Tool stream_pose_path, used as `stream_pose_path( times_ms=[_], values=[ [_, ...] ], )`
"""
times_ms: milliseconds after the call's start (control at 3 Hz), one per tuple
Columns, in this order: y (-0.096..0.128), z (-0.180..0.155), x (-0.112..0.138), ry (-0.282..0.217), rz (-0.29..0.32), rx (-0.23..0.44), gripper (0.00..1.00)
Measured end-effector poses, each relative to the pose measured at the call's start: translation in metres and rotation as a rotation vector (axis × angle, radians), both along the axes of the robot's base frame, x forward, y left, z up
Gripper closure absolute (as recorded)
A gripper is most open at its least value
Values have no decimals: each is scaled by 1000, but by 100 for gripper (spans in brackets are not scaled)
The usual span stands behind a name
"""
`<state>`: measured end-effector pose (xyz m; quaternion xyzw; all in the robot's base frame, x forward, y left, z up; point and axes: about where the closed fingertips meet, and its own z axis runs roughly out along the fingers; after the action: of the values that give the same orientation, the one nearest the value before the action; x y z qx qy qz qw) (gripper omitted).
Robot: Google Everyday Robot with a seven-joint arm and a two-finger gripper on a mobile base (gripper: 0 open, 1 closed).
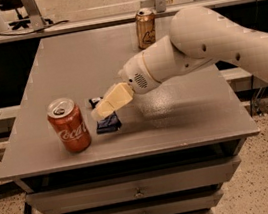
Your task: Move rxbar blueberry near coke can
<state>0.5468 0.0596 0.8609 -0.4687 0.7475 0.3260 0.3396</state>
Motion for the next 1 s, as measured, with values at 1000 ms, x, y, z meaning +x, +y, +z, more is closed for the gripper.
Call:
stream_pose_path(
  times_ms=[1000],
  values=[
    [-115,54,8,-190,-13,18,0]
  ],
)
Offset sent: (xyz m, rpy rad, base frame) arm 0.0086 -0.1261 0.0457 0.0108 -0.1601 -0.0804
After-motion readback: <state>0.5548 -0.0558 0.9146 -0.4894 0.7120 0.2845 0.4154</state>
